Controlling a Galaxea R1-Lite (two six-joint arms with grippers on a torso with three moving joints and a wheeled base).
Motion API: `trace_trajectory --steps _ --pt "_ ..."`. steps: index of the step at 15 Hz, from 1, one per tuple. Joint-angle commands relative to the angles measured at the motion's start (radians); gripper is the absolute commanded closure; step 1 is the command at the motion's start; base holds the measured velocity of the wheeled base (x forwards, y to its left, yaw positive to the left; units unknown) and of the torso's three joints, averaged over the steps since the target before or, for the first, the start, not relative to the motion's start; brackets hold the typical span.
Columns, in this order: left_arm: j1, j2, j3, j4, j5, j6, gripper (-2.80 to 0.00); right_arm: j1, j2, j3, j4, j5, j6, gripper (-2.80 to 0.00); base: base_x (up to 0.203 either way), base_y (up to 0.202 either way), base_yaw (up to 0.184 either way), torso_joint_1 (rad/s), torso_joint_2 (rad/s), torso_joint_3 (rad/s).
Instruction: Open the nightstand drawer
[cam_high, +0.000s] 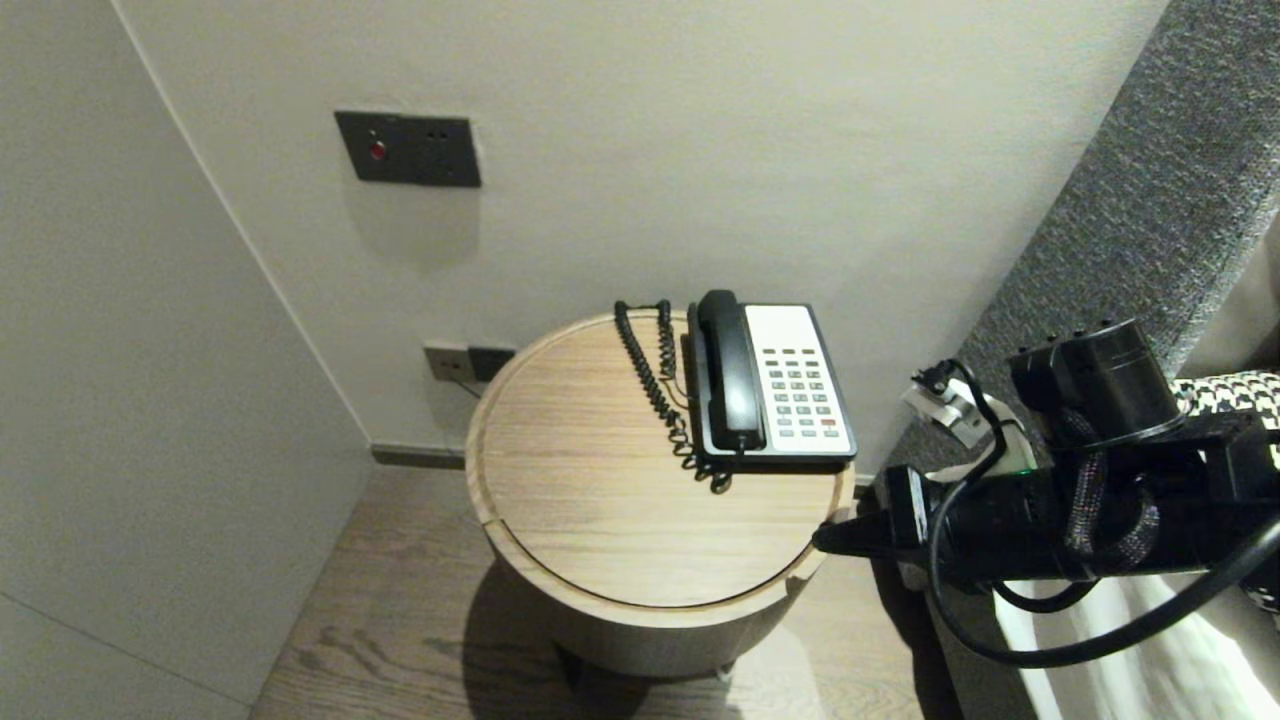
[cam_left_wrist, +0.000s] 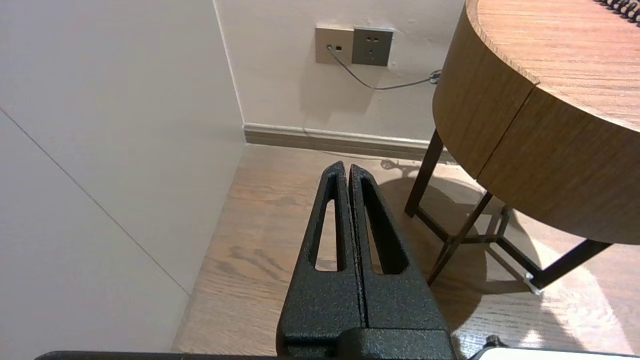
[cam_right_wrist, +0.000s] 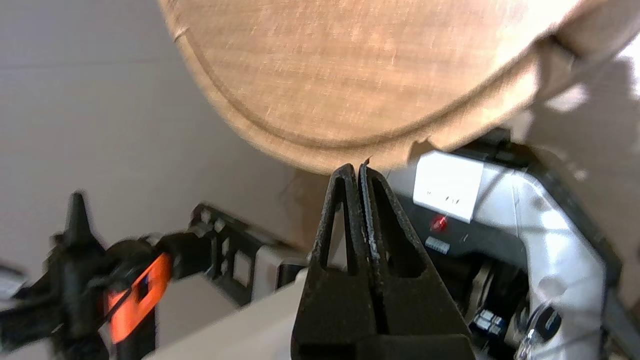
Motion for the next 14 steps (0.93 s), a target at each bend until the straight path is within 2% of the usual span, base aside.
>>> trace_trajectory --steps 1,5,14 --pt "0.000 -0.002 0.000 0.000 0.001 -0.001 0.00 0.007 0.053 0.010 -0.040 -0.012 -0.008 0.00 0.000 0.000 0.000 0.000 0.00 0.000" --pt "0.000 -0.002 0.000 -0.001 0.001 -0.001 0.00 0.007 0.100 0.028 -0.095 -0.018 -0.050 0.00 0.000 0.000 0.000 0.000 0.00 0.000" --pt "0.000 -0.002 0.000 -0.001 0.001 -0.001 0.00 0.007 0.163 0.047 -0.122 -0.033 -0.057 0.00 0.000 0.000 0.000 0.000 0.00 0.000"
